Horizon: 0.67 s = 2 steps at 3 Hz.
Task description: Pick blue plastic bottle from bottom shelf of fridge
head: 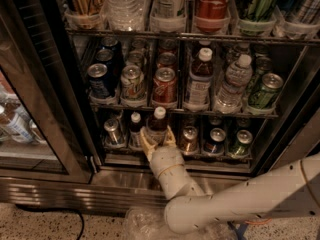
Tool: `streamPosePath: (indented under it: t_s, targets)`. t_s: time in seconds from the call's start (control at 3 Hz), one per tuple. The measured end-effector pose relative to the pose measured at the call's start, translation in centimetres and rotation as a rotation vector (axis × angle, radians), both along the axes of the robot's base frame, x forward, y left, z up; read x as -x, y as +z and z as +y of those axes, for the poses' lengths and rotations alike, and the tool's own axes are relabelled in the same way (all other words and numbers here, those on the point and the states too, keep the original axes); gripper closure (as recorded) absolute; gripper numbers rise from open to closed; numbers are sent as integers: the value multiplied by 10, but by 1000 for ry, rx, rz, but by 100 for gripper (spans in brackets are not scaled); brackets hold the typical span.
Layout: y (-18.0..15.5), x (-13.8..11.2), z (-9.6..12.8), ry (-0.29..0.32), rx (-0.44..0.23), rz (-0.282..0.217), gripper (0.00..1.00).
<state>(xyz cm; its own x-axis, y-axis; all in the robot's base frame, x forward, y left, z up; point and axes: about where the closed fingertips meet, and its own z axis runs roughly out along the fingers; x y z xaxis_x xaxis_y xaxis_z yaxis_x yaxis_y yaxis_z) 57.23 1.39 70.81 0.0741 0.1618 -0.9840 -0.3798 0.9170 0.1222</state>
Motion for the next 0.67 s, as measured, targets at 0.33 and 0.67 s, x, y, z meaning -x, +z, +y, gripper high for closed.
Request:
streamPosePath:
  t_s: [0.33, 0.67]
  targets:
    - [-6, 0, 0, 0, 0, 0, 100]
    - [-6, 0, 0, 0, 0, 0, 100]
